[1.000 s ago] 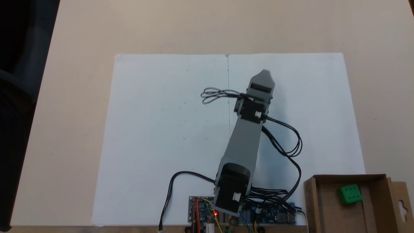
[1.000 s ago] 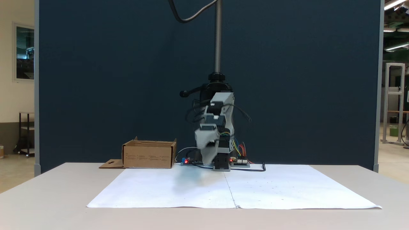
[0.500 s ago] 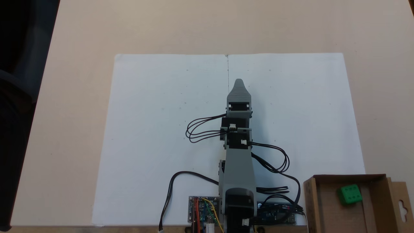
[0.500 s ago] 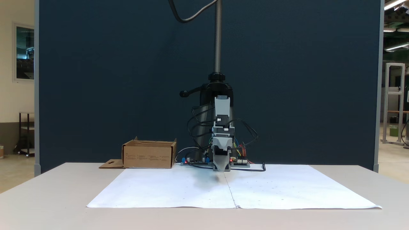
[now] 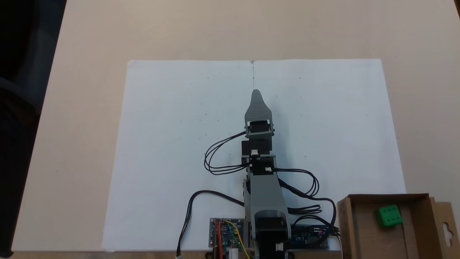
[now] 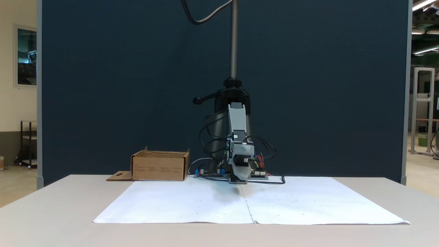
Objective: Grasp a green dice and put it in the bin.
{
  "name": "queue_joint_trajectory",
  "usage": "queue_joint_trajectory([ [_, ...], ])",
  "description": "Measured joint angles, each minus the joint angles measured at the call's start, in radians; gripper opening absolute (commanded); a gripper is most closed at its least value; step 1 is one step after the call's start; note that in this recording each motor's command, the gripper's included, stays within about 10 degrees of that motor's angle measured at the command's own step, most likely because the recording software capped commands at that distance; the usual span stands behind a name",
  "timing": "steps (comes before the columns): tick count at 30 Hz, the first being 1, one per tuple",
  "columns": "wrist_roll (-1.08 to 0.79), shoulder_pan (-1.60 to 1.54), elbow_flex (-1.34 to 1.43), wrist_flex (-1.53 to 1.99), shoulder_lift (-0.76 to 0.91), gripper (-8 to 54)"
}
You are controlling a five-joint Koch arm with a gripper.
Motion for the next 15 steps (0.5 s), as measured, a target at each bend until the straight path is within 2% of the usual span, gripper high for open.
queue_joint_trajectory([
  [15, 0.0, 0.008, 0.02, -0.348, 0.0, 43.3],
])
